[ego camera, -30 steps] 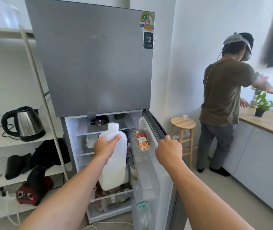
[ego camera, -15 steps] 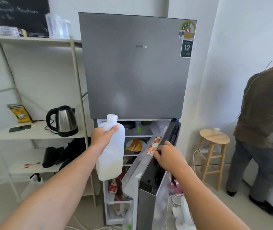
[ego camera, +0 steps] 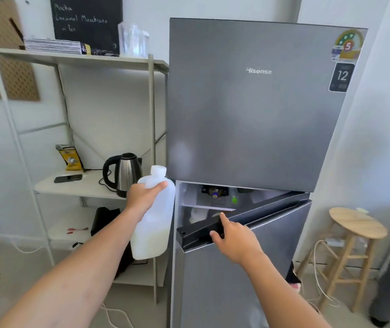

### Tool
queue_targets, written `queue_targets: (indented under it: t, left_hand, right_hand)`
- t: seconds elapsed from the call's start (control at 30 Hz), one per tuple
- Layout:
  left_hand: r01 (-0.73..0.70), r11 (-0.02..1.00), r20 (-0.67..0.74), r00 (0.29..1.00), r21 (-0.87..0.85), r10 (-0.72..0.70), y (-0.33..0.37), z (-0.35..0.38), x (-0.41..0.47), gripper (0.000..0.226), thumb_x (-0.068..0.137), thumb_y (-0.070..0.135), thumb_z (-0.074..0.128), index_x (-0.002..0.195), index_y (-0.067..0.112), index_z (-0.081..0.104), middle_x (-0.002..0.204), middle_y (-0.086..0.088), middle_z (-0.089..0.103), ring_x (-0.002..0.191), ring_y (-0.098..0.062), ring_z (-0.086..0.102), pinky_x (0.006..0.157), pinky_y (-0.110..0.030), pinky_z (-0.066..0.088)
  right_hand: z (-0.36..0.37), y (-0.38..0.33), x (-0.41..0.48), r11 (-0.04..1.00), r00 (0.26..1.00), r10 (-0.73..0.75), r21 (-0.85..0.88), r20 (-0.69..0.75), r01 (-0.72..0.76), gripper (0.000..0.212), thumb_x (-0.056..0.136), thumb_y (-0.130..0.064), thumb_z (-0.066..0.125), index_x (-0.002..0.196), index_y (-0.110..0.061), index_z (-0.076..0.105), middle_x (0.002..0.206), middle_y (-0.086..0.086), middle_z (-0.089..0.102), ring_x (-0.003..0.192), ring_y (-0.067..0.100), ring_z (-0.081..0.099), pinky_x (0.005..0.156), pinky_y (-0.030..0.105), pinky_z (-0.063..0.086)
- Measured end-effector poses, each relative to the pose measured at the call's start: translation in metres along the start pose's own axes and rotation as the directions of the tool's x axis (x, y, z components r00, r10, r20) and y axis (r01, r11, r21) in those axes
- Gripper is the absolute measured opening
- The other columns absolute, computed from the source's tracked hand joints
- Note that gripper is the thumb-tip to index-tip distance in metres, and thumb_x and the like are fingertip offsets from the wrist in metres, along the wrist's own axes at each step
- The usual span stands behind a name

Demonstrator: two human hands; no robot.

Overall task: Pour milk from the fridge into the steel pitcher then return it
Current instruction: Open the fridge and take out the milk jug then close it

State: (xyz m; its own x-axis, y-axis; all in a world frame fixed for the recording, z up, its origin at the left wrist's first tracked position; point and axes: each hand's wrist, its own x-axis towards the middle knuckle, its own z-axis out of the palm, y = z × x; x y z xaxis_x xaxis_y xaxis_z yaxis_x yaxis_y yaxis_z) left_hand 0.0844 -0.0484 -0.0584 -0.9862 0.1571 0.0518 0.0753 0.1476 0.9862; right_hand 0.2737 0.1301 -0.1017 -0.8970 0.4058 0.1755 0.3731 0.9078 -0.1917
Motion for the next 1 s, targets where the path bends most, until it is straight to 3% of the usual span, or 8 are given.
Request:
queue_targets:
  t: [0.13,0.37,0.77,1.0]
  left_hand:
    - [-0.022,1.0,-0.006,1.0,-0.005,0.022,0.002,-0.01,0.034,0.037,0.076,0.044,0.082,0.079,0.016,0.059,0.064,0.002,0.049,0.056,-0.015,0.044,0.054,-0.026,0.035]
    - [-0.031,0.999,0.009,0.999,-0.012,0.032,-0.002,-0.017,0.092,0.038,0.077,0.042,0.081,0.072,0.017,0.054,0.064,-0.001,0.048,0.056,-0.016,0.044,0.054,-0.027,0.034]
    - [0.003,1.0,0.078,0.997,-0.018,-0.002,-0.024,-0.001,0.155,0.038,0.077,0.046,0.08,0.076,0.014,0.061,0.065,-0.006,0.049,0.058,-0.02,0.045,0.059,-0.029,0.038]
    - [0.013,0.999,0.1,0.995,-0.043,-0.008,-0.03,0.001,0.174,0.038,0.079,0.045,0.078,0.072,0.012,0.06,0.065,-0.01,0.045,0.058,-0.022,0.043,0.06,-0.031,0.037]
  right_hand:
    - [0.004,-0.017,0.037,0.998,0.999,-0.042,-0.047,0.028,0.044,0.076,0.093,-0.055,0.044,0.154,-0.019,0.014,0.123,0.005,0.062,0.112,0.029,0.059,0.091,0.039,0.047]
    - [0.019,-0.043,0.096,0.995,0.996,-0.047,-0.083,0.082,0.054,0.102,0.086,-0.047,0.058,0.152,-0.025,-0.018,0.089,0.001,0.053,0.091,0.026,0.061,0.076,0.034,0.045]
    - [0.056,-0.05,0.165,0.999,0.997,0.043,0.037,-0.07,-0.04,0.11,0.086,-0.057,0.055,0.149,-0.018,-0.026,0.113,0.002,0.06,0.113,0.024,0.052,0.111,0.034,0.031]
    - [0.071,-0.051,0.181,0.997,0.986,0.077,0.031,-0.15,-0.073,0.112,0.086,-0.056,0.056,0.148,-0.016,-0.029,0.116,-0.002,0.059,0.115,0.02,0.05,0.115,0.032,0.025]
